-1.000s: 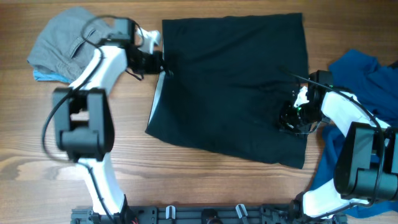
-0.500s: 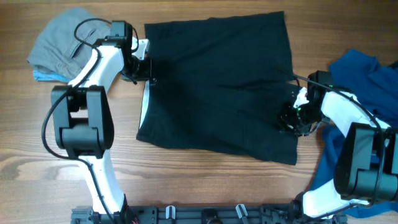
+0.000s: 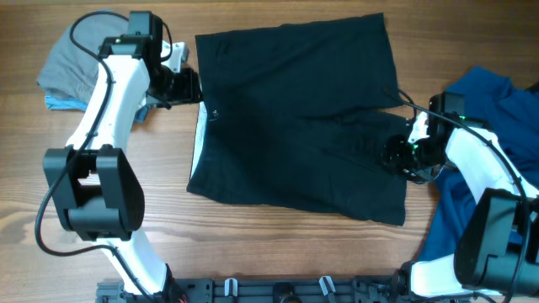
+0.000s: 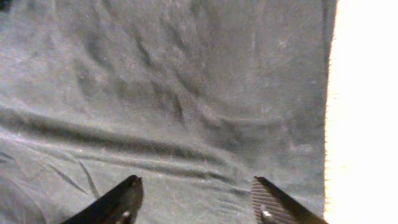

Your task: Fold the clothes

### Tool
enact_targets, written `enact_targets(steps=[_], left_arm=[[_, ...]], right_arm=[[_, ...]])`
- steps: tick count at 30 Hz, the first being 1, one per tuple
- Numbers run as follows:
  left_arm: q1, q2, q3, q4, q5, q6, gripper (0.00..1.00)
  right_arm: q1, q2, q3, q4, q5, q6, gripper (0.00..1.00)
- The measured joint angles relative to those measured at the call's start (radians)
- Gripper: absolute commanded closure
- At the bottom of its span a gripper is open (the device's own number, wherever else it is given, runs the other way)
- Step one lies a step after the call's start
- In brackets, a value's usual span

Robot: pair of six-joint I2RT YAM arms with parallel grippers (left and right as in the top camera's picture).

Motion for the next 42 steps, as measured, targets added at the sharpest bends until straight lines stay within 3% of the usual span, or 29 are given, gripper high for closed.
enact_targets(steps=[2,5,7,8,9,13,18,23,28,29,31,35,42], left_arm=[[-0.013,0.000,-0.100,0.056,0.043,0.031,0.36],[-0.035,0.010,-0.276,0.203,0.096,0.040,0.48],[-0.036,0.010,-0.361,0.273,0.125,0.052,0.68],[-0.036,0.010,-0.388,0.284,0.135,0.049,0.87],[-0.034,0.007,-0.399,0.299,0.142,0.052,0.96],[-0.034,0.007,-0.416,0.333,0.147,0.055,0.96],[0.000,-0.001,-0.367,0.242,0.163,0.044,0.96],[0.034,-0.109,-0.334,0.239,0.130,0.037,0.96],[0.036,-0.128,-0.331,0.241,0.089,0.036,0.96],[0.036,-0.128,-0.331,0.241,0.080,0.036,0.96],[0.036,-0.127,-0.331,0.241,0.067,0.036,0.96],[0.036,-0.127,-0.331,0.240,0.056,0.036,0.96],[0.036,-0.127,-0.331,0.238,0.055,0.036,0.96]], right_arm=[[-0.036,-0.004,0.001,-0.001,0.006,-0.006,0.30],[-0.072,-0.004,0.002,-0.002,0.014,-0.009,0.28],[-0.080,-0.004,0.002,-0.001,0.014,-0.009,0.28],[-0.081,-0.004,0.003,-0.002,0.014,-0.009,0.29],[-0.081,-0.004,0.003,-0.001,0.015,-0.009,0.28],[-0.081,-0.004,0.003,-0.002,0.015,-0.009,0.28],[-0.081,-0.005,0.003,-0.003,0.014,-0.012,0.25],[-0.081,-0.005,0.003,-0.010,0.045,0.005,0.27],[-0.081,-0.005,0.002,-0.011,0.034,-0.021,0.32],[-0.081,-0.005,-0.003,-0.003,0.027,-0.024,0.37],[-0.081,-0.005,-0.042,0.045,0.013,-0.024,0.47],[-0.081,-0.013,-0.163,0.304,-0.070,-0.027,0.55],[-0.081,-0.018,-0.212,0.482,-0.122,-0.023,0.59]])
